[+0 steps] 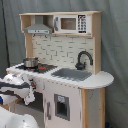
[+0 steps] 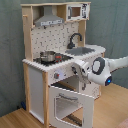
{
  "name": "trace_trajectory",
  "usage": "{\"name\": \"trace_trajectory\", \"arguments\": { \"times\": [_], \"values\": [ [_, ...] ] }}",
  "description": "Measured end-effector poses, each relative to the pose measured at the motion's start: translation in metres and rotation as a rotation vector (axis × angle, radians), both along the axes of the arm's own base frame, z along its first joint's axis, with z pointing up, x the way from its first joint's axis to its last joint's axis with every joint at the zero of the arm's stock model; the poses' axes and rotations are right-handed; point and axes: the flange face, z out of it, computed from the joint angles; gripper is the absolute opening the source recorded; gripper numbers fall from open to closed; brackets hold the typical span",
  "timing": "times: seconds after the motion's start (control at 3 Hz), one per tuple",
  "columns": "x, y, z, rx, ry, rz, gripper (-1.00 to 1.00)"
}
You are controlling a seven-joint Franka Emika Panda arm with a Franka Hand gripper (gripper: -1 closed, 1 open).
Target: Play with the kitchen
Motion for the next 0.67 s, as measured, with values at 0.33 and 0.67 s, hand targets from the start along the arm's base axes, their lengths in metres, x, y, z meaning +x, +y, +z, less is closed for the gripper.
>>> {"name": "trace_trajectory", "arguments": {
  "times": [0.33,0.67],
  "values": [
    [-0.0032,0.0085,0.0005,0.017,-0.002,0.018,1.0],
    [-0.0084,-0.0014,-0.0002,0.098,-0.018,0.0,1.0]
  ]
}}
